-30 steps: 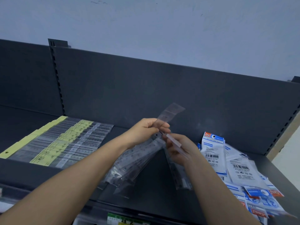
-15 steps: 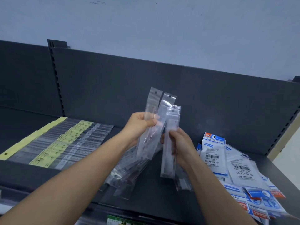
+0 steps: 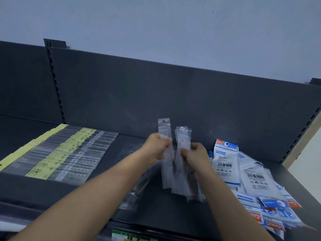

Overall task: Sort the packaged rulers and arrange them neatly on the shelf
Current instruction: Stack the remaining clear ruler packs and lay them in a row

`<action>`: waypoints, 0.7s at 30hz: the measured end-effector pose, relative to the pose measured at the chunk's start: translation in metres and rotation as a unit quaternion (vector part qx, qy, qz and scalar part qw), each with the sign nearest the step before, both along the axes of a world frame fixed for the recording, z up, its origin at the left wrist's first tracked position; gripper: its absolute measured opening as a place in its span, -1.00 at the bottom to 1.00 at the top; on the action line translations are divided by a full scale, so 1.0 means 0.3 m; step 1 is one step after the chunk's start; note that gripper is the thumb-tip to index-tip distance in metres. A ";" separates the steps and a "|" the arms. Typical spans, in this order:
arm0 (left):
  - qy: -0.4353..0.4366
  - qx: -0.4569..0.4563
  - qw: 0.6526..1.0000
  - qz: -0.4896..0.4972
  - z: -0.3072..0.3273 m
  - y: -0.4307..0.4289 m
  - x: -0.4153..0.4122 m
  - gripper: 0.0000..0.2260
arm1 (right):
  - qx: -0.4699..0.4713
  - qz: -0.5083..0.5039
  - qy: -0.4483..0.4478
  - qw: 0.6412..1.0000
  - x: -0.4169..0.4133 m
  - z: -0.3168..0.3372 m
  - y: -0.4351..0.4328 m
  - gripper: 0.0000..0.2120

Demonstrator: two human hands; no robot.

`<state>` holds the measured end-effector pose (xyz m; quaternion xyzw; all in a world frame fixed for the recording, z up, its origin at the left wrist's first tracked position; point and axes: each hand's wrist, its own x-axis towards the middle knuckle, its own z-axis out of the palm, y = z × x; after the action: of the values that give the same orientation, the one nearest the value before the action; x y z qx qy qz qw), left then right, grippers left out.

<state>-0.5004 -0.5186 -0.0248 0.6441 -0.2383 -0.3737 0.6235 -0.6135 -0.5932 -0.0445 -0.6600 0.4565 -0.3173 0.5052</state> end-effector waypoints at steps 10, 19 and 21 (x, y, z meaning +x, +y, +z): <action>-0.361 0.133 0.919 -0.083 -0.090 -0.035 -0.024 -0.93 | -0.140 0.019 0.236 0.961 -0.040 -0.082 -0.034 -0.74; -0.501 0.389 0.752 -0.177 -0.058 0.067 0.104 -0.40 | -0.266 0.184 0.335 0.885 0.002 -0.064 0.037 -0.47; -0.510 0.376 0.760 -0.143 -0.065 0.074 0.119 -0.45 | -0.261 0.220 0.387 0.857 0.009 -0.071 0.046 -0.45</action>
<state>-0.4647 -0.4965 -0.0442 0.8809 -0.4503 -0.1343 0.0569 -0.6108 -0.5794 -0.0658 -0.9203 0.3588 -0.0246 0.1539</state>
